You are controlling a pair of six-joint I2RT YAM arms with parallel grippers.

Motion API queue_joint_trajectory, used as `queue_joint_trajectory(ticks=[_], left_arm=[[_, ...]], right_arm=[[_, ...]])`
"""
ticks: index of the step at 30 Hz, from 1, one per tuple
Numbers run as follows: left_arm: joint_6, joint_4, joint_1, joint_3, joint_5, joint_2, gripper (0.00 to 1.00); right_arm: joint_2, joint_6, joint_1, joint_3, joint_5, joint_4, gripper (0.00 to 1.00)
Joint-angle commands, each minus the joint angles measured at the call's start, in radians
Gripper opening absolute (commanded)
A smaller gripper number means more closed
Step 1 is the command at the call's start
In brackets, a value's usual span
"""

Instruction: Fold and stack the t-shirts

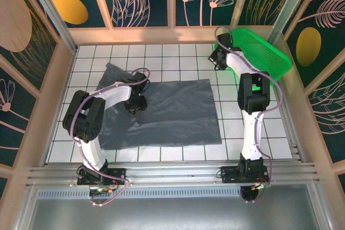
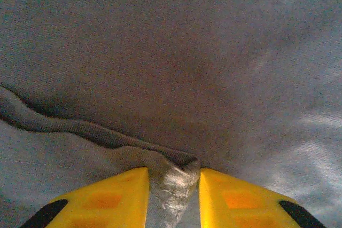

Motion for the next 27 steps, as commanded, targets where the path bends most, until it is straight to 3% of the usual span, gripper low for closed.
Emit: queue_joint_trajectory(ticks=[1,11,15,19,27], left_arm=[[0.019,-0.012,-0.011,0.023,-0.021,0.022,0.25],[0.010,-0.036,-0.027,0.029,-0.043,-0.029,0.06],[0.004,-0.045,-0.034,0.034,-0.041,-0.043,0.07],[0.003,-0.042,-0.037,0.035,-0.036,-0.041,0.14],[0.003,-0.030,-0.045,0.053,-0.036,-0.025,0.13]], right_arm=[[-0.019,-0.012,0.012,0.048,0.009,-0.021,0.47],[-0.166,-0.066,0.078,-0.069,-0.028,0.007,0.47],[-0.250,-0.077,0.106,-0.181,-0.038,0.037,0.47],[-0.319,-0.074,0.133,-0.277,-0.055,0.061,0.47],[-0.414,-0.068,0.188,-0.403,-0.079,0.089,0.47]])
